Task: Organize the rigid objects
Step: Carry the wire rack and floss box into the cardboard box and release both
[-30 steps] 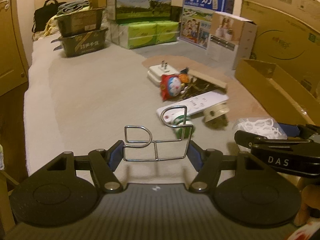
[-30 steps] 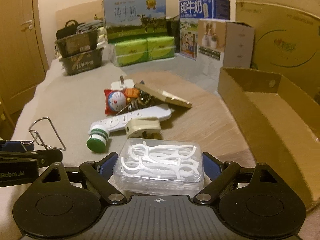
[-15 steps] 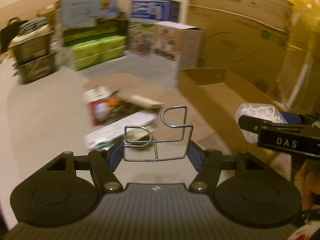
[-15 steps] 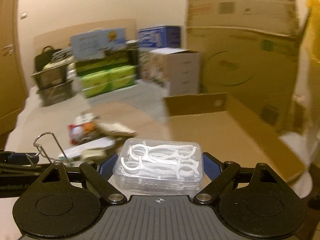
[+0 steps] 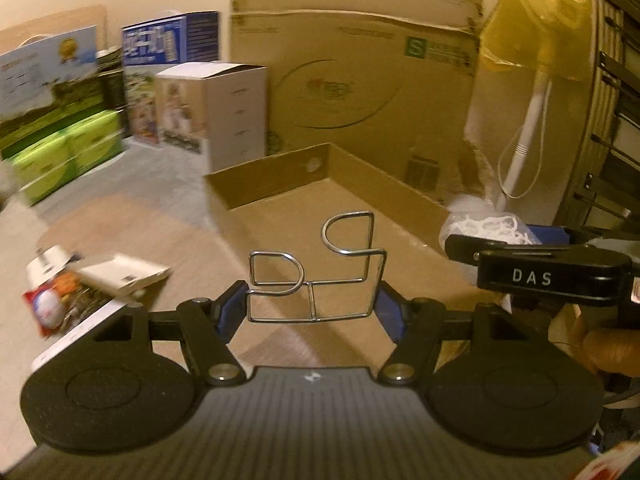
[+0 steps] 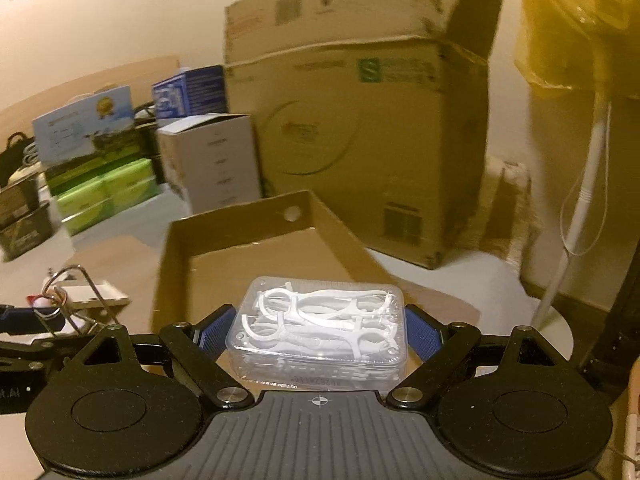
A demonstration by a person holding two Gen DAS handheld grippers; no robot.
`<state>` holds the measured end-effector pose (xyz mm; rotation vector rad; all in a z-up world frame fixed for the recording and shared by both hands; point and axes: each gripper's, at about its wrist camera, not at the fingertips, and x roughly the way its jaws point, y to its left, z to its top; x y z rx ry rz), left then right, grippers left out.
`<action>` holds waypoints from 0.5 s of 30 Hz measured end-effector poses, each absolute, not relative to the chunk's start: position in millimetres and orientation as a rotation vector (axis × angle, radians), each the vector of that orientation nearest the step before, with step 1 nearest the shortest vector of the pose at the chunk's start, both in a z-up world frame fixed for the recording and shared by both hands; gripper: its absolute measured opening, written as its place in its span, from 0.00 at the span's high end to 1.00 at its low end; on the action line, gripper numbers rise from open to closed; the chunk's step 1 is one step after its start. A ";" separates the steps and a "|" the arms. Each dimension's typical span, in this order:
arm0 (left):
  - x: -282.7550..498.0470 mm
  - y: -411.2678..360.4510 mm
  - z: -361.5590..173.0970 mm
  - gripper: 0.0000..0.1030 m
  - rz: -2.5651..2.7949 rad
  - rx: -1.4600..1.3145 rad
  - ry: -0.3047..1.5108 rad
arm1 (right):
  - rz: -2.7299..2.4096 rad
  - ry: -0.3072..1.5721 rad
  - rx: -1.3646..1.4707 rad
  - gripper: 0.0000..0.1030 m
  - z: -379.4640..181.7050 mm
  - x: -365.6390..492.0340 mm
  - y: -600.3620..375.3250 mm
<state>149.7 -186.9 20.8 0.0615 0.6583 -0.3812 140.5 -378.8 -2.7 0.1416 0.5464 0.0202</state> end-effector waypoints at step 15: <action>180.3 -226.2 0.1 0.33 -0.462 0.111 0.687 | -0.003 0.567 0.209 0.15 -25.9 154.3 -415.3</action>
